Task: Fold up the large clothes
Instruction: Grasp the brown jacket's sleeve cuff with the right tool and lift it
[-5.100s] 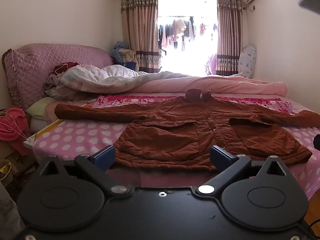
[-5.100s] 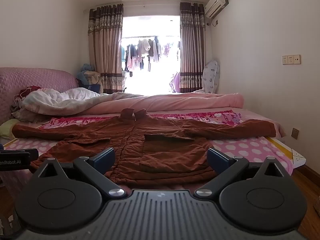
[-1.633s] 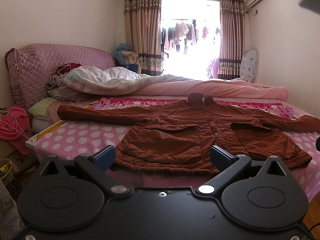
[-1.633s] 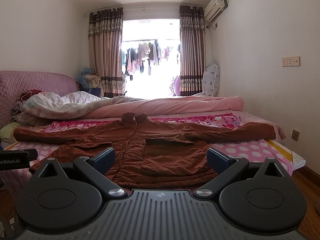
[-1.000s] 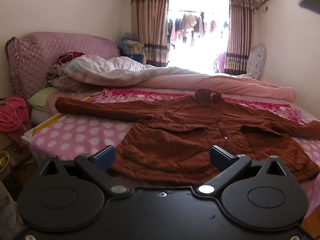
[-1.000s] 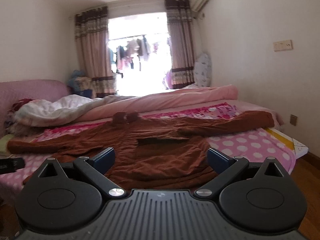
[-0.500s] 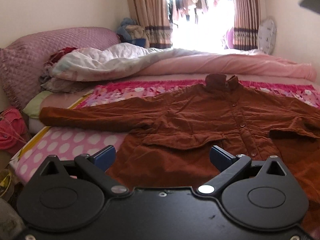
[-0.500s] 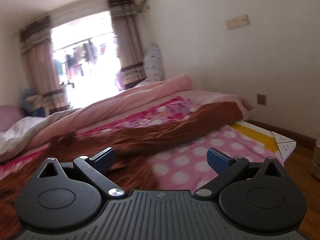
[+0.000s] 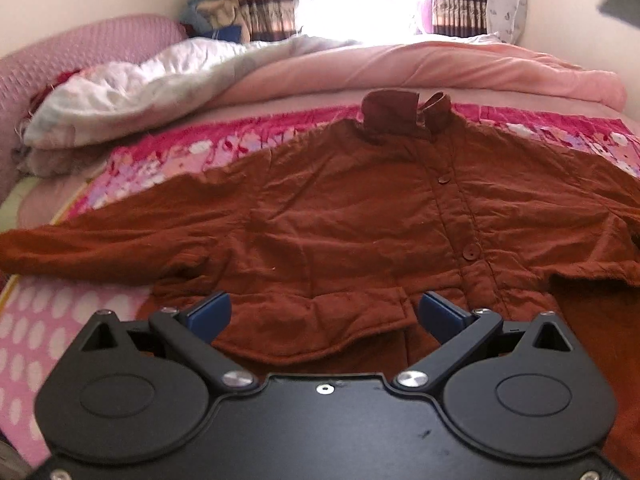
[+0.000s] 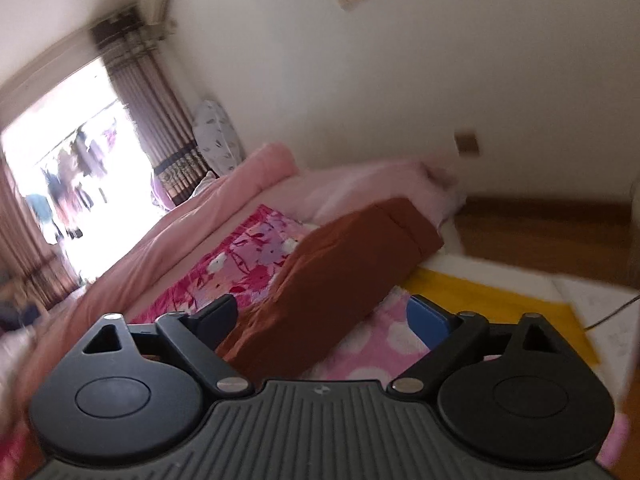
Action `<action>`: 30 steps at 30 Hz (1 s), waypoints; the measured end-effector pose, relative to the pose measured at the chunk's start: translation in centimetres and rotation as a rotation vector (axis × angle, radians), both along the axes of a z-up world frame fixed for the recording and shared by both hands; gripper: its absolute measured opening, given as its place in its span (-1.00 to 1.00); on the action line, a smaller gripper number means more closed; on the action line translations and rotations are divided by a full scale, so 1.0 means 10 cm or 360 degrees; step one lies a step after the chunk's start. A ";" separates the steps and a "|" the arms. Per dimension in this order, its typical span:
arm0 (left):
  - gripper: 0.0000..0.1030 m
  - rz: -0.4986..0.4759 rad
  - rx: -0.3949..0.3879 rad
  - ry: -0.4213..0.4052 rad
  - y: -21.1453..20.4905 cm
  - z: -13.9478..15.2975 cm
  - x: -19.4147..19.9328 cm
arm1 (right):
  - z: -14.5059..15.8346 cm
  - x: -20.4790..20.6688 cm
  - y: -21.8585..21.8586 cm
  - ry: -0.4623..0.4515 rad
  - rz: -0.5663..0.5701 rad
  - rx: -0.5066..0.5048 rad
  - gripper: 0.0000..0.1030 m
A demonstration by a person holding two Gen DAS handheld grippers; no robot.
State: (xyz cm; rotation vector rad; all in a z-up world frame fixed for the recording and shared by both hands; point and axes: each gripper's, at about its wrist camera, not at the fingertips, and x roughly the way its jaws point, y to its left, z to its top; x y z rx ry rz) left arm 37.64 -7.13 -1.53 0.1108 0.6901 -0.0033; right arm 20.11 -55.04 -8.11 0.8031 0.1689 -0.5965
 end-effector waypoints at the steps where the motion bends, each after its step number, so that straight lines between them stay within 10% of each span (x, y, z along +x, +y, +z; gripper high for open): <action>1: 1.00 0.0009 -0.0009 0.0008 0.00 -0.02 0.06 | -0.07 0.07 -0.13 -0.0034 0.0009 0.0126 1.00; 5: 1.00 0.0059 -0.0072 0.0075 0.07 -0.07 0.25 | -0.43 0.23 -0.42 -0.0173 0.0014 0.0480 0.85; 19: 1.00 0.0082 -0.0240 0.0275 0.26 -0.30 0.70 | -0.80 0.50 -0.75 -0.0353 -0.0290 0.0603 0.40; 23: 1.00 0.0098 -0.0273 0.0301 0.30 -0.33 0.73 | -0.91 0.47 -0.84 -0.0418 -0.0307 0.0701 -0.71; 30: 1.00 0.0097 -0.0344 0.0301 0.38 -0.29 0.70 | -0.48 0.39 -0.74 -0.0420 -0.0292 0.0456 -0.88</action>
